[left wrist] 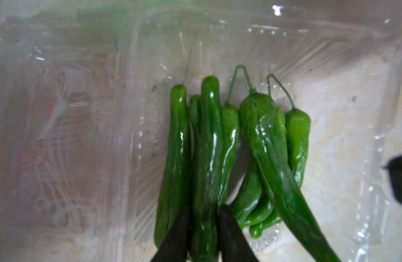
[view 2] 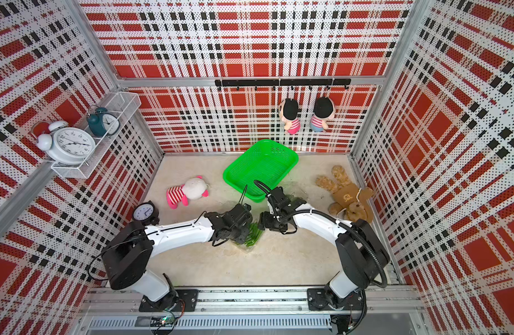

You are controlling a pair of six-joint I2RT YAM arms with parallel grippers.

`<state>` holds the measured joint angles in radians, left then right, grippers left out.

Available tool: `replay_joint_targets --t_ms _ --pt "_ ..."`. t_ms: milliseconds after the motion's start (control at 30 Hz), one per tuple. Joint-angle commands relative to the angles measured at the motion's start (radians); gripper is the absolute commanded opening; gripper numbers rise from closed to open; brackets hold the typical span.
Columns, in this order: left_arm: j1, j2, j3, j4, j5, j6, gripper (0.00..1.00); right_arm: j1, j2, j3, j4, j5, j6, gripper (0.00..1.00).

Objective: Take small green peppers out of containers
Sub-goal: Pick up the green pepper from the packing box.

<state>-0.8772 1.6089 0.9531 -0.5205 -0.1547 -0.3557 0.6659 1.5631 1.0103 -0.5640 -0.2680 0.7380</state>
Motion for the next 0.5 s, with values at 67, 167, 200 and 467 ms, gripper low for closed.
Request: replay_joint_targets --t_ms 67,167,200,467 --pt "-0.009 -0.021 0.069 -0.043 -0.007 0.020 0.12 0.006 -0.047 -0.033 0.043 0.010 0.036 0.68" --pt "-0.006 -0.048 0.098 -0.067 0.002 0.020 0.05 0.006 -0.052 -0.045 0.060 0.007 0.048 0.68" --pt "-0.005 -0.058 0.107 -0.076 0.004 0.020 0.03 0.006 -0.054 -0.047 0.064 0.007 0.053 0.68" --pt "0.038 -0.137 0.197 -0.144 0.039 0.022 0.04 0.007 -0.071 -0.058 0.095 0.003 0.066 0.68"
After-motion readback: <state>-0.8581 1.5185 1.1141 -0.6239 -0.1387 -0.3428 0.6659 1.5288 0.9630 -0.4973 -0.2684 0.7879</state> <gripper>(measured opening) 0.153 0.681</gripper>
